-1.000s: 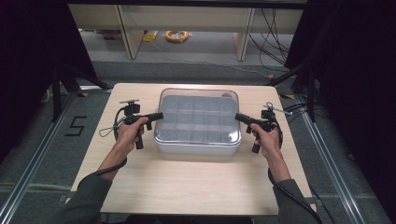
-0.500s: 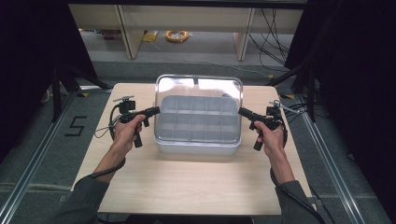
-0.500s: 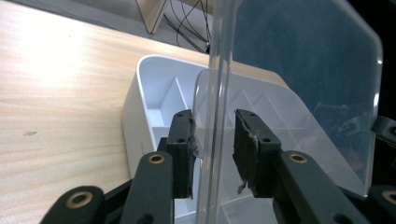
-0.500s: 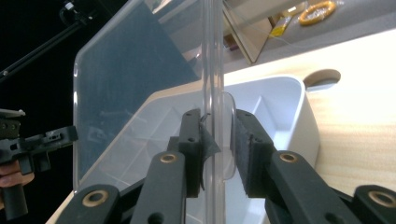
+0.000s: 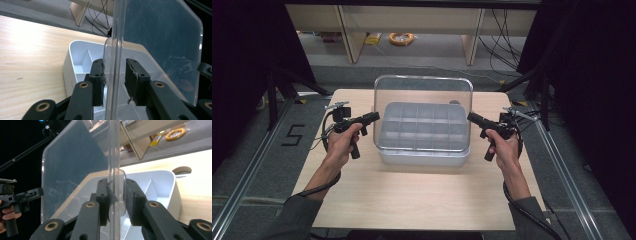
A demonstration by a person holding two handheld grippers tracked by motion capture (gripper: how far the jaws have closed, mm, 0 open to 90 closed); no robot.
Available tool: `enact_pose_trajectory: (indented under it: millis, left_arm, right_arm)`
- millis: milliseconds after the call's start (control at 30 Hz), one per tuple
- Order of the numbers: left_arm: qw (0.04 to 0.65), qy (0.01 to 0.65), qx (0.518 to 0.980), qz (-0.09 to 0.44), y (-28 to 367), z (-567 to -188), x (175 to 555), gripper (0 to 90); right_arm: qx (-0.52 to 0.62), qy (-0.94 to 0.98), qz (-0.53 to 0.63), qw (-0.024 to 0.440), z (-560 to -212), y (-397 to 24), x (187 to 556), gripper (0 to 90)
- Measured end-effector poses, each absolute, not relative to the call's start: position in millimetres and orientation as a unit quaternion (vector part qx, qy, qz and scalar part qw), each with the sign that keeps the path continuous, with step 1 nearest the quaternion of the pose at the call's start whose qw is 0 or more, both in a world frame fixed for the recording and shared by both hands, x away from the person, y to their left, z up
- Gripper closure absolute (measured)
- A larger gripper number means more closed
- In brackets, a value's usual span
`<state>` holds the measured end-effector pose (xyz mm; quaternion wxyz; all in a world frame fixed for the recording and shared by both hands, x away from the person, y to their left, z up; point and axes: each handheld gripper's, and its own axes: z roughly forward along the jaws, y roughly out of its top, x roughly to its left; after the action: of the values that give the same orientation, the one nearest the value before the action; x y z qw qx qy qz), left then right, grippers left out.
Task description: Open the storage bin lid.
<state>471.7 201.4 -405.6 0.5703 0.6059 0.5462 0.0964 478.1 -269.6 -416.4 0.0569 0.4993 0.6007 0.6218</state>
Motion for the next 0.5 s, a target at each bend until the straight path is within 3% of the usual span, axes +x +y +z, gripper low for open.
enact_pose_trajectory:
  millis: [500]
  left_arm:
    - [0.571,0.533,0.616,0.105,204.1,-402.2,449.3,67.9]
  right_arm:
    - [0.499,0.602,0.622,0.052,-412.2,-267.1,461.6,74.7]
